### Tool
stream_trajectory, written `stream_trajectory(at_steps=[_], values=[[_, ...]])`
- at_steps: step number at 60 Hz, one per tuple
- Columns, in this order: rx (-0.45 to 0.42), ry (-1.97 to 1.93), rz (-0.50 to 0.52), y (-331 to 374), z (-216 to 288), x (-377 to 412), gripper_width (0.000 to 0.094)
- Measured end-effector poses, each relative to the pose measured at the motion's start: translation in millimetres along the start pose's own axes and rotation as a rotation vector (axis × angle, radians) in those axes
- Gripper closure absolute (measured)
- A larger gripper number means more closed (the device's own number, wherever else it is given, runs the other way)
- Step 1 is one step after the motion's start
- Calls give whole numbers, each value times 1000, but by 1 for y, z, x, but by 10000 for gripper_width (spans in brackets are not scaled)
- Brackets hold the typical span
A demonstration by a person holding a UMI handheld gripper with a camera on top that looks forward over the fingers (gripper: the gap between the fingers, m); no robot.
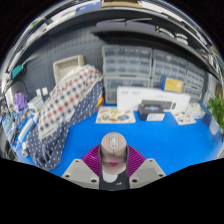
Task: Arrange mouse
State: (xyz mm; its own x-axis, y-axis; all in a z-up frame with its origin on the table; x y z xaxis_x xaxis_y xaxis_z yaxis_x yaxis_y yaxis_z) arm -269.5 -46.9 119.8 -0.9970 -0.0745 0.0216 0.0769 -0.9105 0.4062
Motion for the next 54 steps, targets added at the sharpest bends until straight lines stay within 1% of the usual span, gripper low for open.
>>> stream_trajectory(at_steps=[5,8,9,17,19,21,22,23,30,33,35,39,40,43,54], values=[[74,8,16,-11,-48,16,640],[107,13,7,-16,-72,22,643],[117,17,6,-18,-79,23,620],[190,11,12,-24,-124,32,622],[164,23,7,-25,-122,32,620],[159,38,4,-25,-123,32,620],[166,38,3,-25,-123,32,521],[169,34,-1,-24,-124,32,578],[169,10,-2,-28,-122,32,492],[187,7,0,-27,-123,32,450],[201,-2,-2,-24,-122,32,293],[193,-18,-13,-19,-111,27,113],[186,-20,-15,-18,-107,26,52],[165,-27,-18,-13,-94,21,74],[88,-28,-13,15,-36,-21,70]])
Point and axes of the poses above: the point between the fingertips, and its own axes, seen from behind it with the camera up: x to the left, z up, y backward, against the way the camera looks, the point moved 2 cm from there along y, backward, against the way the camera looks, and after that the axes turned 11 degrees about -x, right-handed, at the moved point
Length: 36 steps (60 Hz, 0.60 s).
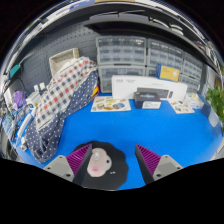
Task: Arrange mouse
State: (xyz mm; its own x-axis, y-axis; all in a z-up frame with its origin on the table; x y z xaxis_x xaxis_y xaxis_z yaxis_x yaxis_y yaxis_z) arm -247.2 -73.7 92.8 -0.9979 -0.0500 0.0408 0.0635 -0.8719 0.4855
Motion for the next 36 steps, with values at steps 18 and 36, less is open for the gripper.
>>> stream_trajectory(at_steps=[18,36], values=[[-79,36,-12,56,60,-130,86],[-119,65,32,95,85,-234,83]])
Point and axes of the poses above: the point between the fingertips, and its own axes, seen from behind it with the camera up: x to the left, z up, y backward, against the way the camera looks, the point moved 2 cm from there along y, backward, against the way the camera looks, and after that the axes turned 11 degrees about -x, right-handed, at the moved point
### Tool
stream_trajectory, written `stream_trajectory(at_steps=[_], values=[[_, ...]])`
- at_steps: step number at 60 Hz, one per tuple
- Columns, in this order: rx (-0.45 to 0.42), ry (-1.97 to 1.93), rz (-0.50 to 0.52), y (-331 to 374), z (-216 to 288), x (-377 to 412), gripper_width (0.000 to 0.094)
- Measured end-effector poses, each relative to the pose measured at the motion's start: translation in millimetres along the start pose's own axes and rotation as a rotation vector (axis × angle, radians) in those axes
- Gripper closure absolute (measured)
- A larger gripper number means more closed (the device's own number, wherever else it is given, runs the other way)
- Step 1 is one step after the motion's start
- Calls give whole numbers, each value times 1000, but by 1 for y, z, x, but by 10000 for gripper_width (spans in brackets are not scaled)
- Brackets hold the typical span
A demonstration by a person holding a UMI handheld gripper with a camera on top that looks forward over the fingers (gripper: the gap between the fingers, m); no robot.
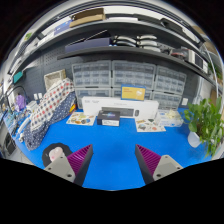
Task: Arrange mouse
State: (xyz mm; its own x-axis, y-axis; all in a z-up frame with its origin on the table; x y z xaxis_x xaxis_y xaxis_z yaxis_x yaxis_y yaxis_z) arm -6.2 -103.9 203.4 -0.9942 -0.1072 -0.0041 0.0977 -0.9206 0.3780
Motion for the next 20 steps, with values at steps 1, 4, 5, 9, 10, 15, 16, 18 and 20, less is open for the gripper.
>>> stream_trajectory(at_steps=[1,4,5,9,10,15,16,18,20], values=[[-1,-2,1,1,0,-4,83],[-3,-7,2,5,0,-16,87],[-2,-10,2,6,-1,-19,86],[-3,-18,-3,10,-2,-33,87],[-3,-20,-4,11,-2,-36,88],[-13,-24,-12,13,-1,-51,88],[-13,-25,-14,14,-1,-53,86],[-13,-26,-13,14,0,-57,89],[-13,-28,-12,15,-1,-60,88]])
Point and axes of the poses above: the point between the fingertips, and its own axes, seen from behind it with the camera up: x to the left, z up, y backward, against the way the camera looks, the point moved 2 cm from there along y, backward, against the way the camera looks, and after that the axes turned 11 degrees about -x, right-handed, at the moved point
